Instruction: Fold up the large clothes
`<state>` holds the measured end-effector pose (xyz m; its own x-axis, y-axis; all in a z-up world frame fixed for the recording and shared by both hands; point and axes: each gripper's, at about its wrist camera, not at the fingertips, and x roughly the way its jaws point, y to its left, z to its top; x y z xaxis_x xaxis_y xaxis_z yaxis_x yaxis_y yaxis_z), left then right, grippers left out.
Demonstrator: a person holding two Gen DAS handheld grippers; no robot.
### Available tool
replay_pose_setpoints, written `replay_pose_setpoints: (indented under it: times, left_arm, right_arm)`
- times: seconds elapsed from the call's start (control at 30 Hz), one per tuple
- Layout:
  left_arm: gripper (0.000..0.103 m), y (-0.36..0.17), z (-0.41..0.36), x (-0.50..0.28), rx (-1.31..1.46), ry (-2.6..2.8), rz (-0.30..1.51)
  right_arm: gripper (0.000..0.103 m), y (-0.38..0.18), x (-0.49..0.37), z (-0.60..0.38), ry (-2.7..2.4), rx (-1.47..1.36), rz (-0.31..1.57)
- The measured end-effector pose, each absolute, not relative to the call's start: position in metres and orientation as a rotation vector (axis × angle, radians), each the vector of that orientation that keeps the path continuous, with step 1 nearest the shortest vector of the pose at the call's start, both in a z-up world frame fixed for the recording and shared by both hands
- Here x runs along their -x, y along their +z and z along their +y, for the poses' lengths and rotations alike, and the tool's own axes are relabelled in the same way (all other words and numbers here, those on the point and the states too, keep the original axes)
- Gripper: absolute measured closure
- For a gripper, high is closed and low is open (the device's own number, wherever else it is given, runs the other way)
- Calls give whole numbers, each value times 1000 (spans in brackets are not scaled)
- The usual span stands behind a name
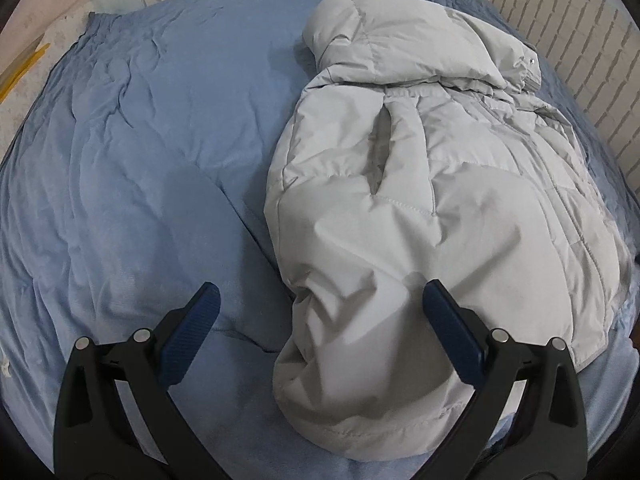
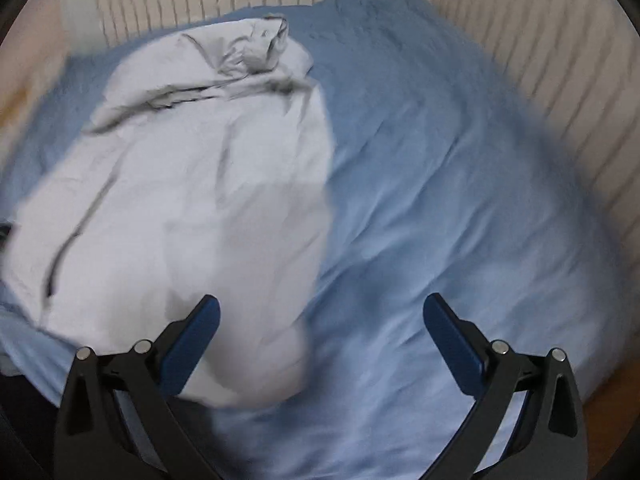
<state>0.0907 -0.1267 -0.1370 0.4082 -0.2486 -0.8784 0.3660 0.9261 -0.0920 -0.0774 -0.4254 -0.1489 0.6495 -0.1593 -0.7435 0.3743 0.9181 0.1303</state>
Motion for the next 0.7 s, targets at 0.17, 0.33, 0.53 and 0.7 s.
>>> replay_pose_setpoints:
  times: [0.17, 0.33, 0.53, 0.7]
  left_arm:
    - [3, -160, -134, -98, -119, -379, 1178]
    - [3, -177, -153, -96, -206, -387, 1223]
    - [34, -176, -150, -97, -140, -476, 1243]
    - [77, -140, -133, -94, -37, -494, 1115]
  right_arm:
    - [2, -209, 86, -408, -241, -491, 785]
    - [68, -221, 72, -381, -165, -470, 810]
    - [99, -173, 71, -370, -110, -390, 708]
    - [100, -106, 81, -374, -36, -329, 590]
